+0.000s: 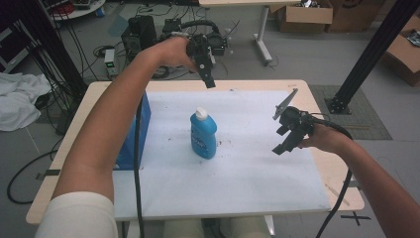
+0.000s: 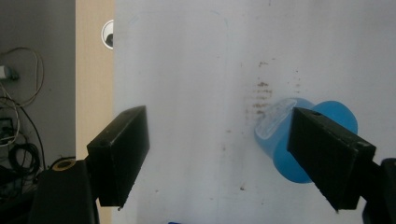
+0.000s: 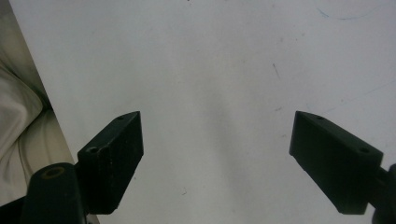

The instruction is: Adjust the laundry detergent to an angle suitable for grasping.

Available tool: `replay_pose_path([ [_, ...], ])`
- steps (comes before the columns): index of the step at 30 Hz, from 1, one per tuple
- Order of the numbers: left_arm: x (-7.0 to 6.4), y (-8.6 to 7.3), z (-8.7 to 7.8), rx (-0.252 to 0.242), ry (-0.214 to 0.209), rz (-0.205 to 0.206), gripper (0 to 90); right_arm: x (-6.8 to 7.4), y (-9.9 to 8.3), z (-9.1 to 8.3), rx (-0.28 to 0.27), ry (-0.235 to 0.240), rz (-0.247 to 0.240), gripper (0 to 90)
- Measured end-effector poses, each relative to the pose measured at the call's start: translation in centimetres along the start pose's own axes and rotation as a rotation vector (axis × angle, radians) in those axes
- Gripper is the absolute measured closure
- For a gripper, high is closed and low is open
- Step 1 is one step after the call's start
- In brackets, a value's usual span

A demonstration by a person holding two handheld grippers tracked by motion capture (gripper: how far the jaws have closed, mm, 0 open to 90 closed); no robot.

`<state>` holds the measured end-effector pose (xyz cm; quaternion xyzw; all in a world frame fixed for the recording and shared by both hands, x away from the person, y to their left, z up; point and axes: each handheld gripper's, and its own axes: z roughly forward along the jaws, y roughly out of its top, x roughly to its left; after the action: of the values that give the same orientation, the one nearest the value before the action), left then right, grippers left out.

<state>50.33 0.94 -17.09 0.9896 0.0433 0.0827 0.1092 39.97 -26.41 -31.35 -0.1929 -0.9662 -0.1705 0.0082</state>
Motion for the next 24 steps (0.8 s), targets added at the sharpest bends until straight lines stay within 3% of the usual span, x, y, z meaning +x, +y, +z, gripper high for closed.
replay_pose_path([
  [24,-0.67,0.79,-0.45,-0.001,0.013,-0.002,21.6,0.29,-0.72,-0.74,-0.027,-0.020,0.000,17.0],
])
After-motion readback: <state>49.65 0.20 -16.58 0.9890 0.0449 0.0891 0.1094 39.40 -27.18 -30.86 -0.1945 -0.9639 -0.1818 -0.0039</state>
